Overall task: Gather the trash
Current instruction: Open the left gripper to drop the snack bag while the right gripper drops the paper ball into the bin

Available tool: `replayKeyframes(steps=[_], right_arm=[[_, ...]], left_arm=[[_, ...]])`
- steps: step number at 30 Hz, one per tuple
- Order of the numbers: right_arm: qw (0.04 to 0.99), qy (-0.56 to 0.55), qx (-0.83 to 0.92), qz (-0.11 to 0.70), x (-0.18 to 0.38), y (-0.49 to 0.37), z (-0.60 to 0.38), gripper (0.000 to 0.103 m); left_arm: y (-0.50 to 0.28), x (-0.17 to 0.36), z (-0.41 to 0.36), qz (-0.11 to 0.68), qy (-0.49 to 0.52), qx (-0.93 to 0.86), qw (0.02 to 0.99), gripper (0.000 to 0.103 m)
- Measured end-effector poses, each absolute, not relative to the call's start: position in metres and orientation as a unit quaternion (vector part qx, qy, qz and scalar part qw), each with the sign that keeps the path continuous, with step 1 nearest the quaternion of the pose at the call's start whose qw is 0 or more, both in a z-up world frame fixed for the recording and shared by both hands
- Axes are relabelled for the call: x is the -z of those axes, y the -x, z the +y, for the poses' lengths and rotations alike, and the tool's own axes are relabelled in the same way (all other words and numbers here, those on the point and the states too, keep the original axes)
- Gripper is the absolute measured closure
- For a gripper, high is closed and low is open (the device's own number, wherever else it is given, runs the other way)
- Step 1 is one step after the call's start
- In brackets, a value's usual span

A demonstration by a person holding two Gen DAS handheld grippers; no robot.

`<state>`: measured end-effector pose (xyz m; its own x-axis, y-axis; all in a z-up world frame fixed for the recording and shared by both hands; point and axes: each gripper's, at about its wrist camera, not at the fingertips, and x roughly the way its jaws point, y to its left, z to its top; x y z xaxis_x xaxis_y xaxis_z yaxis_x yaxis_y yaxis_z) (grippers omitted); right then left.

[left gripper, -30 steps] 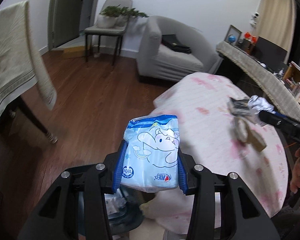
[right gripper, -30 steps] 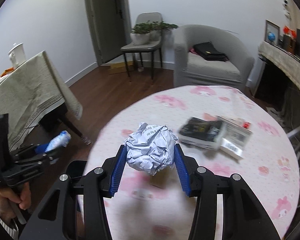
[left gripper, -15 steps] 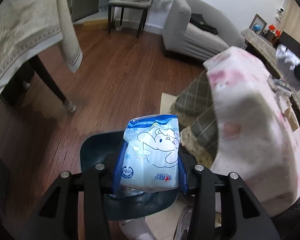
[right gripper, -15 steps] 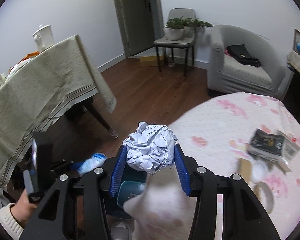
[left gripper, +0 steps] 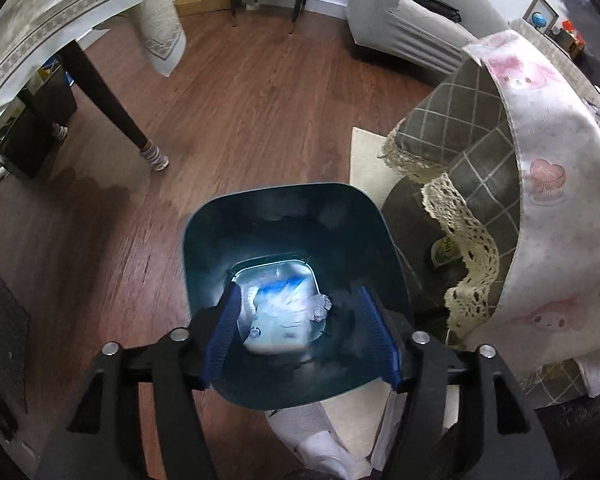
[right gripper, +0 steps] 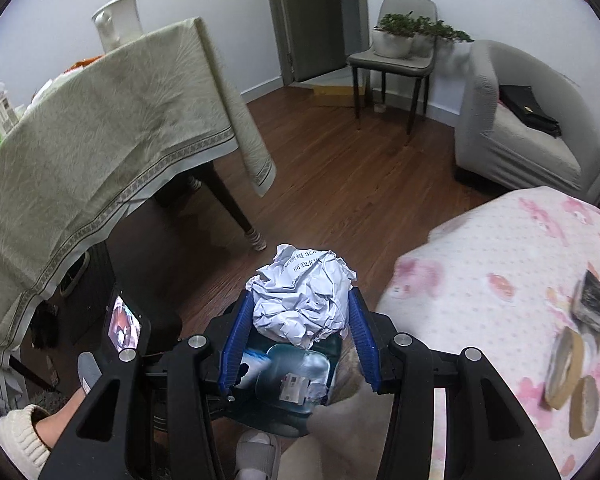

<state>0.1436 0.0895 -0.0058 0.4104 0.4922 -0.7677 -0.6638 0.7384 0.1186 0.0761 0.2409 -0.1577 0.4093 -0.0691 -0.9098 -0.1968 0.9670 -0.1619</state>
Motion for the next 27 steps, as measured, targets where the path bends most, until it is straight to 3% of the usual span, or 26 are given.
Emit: replayKeyframes(steps=[18,27], right_arm=[[0.796,0.155,-0.345,0.472,0.069,-0.142,0.154,0.054],[0.776,0.182,-0.338,0.5,0.101,-0.14,0.171,0.053]], left_arm=[[-0.029,0.114,0.292,0.471,0.144,-0.072,0.867,0.033],[-0.01,0.087,0.304,0.441,0.155,-0.074,0.881,0.048]])
